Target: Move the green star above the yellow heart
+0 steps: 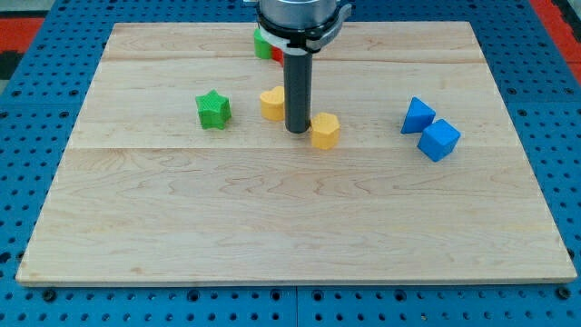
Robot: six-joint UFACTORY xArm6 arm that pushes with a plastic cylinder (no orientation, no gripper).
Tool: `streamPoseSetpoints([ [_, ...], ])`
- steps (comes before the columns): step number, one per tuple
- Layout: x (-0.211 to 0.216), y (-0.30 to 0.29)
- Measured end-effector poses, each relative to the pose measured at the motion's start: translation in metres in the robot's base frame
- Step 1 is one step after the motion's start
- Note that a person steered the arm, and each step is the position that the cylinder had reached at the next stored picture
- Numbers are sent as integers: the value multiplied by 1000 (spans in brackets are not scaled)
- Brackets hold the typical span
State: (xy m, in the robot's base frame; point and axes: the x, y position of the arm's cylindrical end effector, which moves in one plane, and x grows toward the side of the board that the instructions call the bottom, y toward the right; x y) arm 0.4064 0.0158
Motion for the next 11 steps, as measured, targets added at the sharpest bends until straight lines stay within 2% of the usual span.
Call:
streamPoseSetpoints([
  [1, 3, 50],
  [3, 17, -124],
  [4, 2, -214],
  [7, -42, -81],
  [10, -64, -34],
  [11, -59, 4],
])
